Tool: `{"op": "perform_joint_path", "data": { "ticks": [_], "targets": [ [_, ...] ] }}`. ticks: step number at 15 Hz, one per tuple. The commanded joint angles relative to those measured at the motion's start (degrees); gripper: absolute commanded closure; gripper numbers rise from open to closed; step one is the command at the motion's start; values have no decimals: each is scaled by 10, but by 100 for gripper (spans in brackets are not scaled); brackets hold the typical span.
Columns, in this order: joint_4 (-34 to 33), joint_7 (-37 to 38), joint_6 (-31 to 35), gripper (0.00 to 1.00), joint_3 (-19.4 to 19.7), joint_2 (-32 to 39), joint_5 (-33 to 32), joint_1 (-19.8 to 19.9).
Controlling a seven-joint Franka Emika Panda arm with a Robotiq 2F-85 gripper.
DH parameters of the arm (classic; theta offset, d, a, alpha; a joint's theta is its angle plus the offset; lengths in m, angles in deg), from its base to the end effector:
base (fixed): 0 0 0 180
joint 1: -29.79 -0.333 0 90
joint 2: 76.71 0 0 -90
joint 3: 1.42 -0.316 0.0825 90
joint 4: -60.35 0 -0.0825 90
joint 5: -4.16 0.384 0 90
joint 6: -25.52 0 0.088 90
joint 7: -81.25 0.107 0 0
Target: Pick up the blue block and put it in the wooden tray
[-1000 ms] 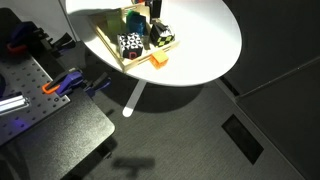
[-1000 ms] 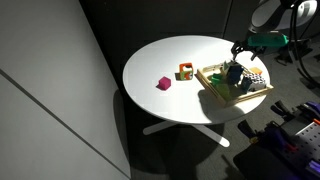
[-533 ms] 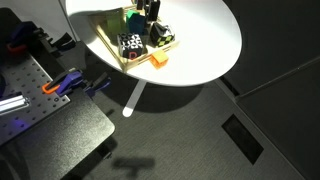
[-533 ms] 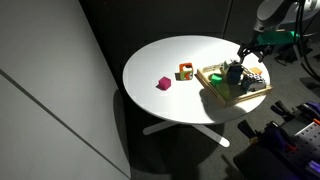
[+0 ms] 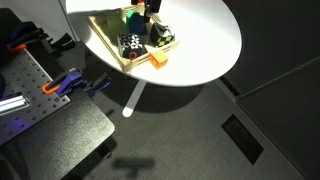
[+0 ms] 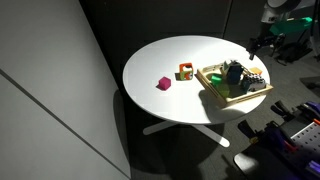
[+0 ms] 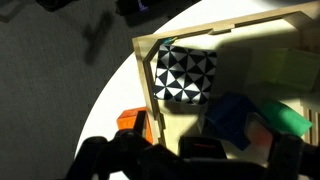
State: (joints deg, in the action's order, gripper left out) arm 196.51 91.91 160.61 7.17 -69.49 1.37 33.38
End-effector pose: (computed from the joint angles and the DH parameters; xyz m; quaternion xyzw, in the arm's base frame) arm 0.4773 -0.1045 0.2593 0.9808 -0.1794 -0.0720 0.0244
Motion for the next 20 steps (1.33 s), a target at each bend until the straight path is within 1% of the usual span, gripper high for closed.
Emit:
{"op": "perform_joint_path", "data": {
  "ticks": [1, 5, 8, 13, 16, 19, 20],
  "targets": [
    [22, -44, -25, 0, -7, -60, -11, 9],
    [47, -102, -22, 0, -12, -117, 2, 9],
    [65, -128, -17, 0, -14, -156, 10, 8],
    [82, -141, -34, 0, -16, -210, 13, 5],
    [83, -141, -68, 0, -18, -232, 11, 4],
    [84, -139, -95, 0, -20, -247, 11, 4],
    [76, -125, -76, 0, -23, -224, 3, 7]
  ]
}}
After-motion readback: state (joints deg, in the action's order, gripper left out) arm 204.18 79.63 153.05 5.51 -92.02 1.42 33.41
